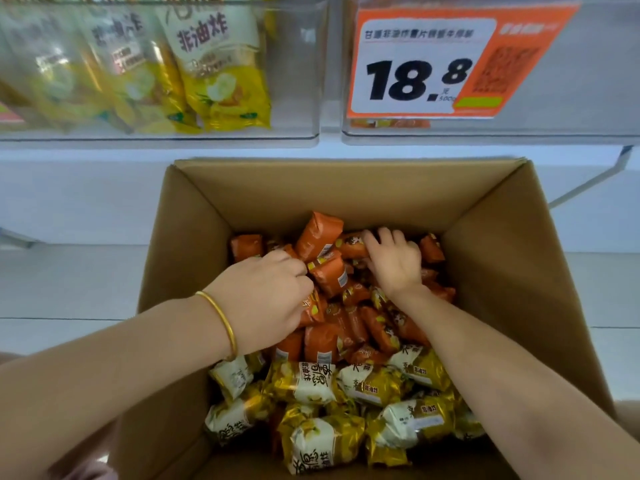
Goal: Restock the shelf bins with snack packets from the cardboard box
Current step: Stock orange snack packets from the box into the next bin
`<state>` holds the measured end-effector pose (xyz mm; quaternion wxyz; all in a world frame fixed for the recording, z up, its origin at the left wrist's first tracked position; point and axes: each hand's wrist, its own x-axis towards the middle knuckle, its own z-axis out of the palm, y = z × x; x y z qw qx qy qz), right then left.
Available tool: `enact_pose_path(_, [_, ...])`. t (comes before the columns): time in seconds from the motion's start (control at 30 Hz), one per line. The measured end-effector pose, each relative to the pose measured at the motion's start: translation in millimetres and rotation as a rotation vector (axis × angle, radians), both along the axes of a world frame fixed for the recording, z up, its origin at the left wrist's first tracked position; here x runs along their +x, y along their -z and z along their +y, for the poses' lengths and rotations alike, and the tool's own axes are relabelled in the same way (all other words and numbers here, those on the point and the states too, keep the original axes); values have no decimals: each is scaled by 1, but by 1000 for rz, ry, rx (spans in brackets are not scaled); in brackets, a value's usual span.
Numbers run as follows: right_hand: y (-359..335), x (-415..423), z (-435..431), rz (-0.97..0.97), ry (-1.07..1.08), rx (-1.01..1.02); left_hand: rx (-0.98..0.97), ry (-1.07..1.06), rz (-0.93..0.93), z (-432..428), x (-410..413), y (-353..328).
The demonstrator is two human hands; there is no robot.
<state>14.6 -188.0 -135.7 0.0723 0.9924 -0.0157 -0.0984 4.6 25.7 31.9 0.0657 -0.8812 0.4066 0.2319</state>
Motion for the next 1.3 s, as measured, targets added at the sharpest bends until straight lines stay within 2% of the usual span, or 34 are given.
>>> enact_pose_path(0.1, [-13,-12,-2,-52,-5,-19,-27,-21,20,-1,1,1])
enact_pose_path(0.2, [-48,-29,-9,-91,1,-18,-86,-140,85,-2,4,-1])
enact_pose_path(0.3, [-94,-49,-20,-166,-4,-30,-188,-372,206,-6,5,-5])
enact_pose_path(0.37, [-128,-60,-20,-207,-9,-21,-311,-603,321,-11,6,-5])
enact_pose_path(0.43, [-158,-71,-15,-260,-26,20,-511,-929,513,-16,5,-8])
enact_pose_path(0.53, [-194,-88,-1,-374,-126,60,-869,-1443,1044,-20,-1,-27])
enact_pose_path(0.6, [-203,-98,7,-453,-194,83,-1027,-1507,1273,-18,-5,-41])
enact_pose_path(0.63, [-204,-102,10,-480,-211,94,-1063,-1468,1288,-16,-7,-46])
enact_pose_path(0.77, [-207,-105,17,-496,-188,260,-1177,-1332,1105,-11,-12,-56])
enact_pose_path(0.87, [-207,-101,10,-311,30,372,-1239,-1251,921,-2,-8,-59])
enact_pose_path(0.93, [-209,-94,0,-236,199,468,-1181,-1154,762,4,-3,-57])
enact_pose_path(1.13, [-212,-72,-2,-53,647,1153,-1004,-881,524,1,-3,-48])
enact_pose_path(1.3, [-206,-67,11,234,774,1392,-923,-771,474,-4,6,-45])
